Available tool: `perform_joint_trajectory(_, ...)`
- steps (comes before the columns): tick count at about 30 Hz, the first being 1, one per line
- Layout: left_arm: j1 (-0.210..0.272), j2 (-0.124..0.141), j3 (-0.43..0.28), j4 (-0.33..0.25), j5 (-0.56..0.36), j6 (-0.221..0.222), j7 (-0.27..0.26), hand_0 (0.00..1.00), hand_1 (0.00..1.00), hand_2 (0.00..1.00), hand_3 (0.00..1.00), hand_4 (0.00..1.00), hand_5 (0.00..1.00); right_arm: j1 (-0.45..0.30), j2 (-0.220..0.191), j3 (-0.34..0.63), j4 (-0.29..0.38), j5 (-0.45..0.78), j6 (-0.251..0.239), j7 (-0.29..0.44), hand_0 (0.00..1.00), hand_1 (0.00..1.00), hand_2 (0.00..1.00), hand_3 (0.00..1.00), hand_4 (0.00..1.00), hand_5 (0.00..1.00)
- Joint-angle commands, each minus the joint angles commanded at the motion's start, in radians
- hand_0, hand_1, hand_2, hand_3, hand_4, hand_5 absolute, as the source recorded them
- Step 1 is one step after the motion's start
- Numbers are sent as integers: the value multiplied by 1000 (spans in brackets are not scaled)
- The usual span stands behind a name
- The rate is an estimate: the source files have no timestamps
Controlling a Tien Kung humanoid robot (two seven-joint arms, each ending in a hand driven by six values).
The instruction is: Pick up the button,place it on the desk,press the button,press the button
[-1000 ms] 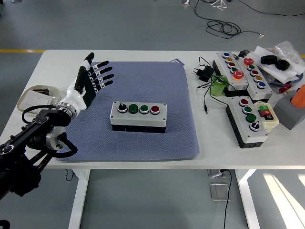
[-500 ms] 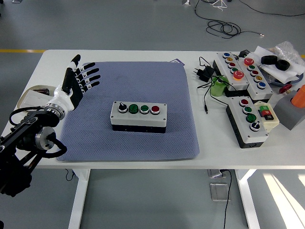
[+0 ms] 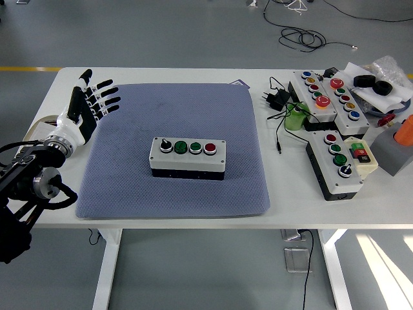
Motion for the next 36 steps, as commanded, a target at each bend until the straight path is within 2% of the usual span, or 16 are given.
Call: perform_joint_trajectory(36, -7, -4, -13, 10, -17, 7, 1, 736, 725, 767, 766, 696, 998, 6, 0, -3, 0, -5, 2, -3, 787, 797, 817, 751, 412, 479)
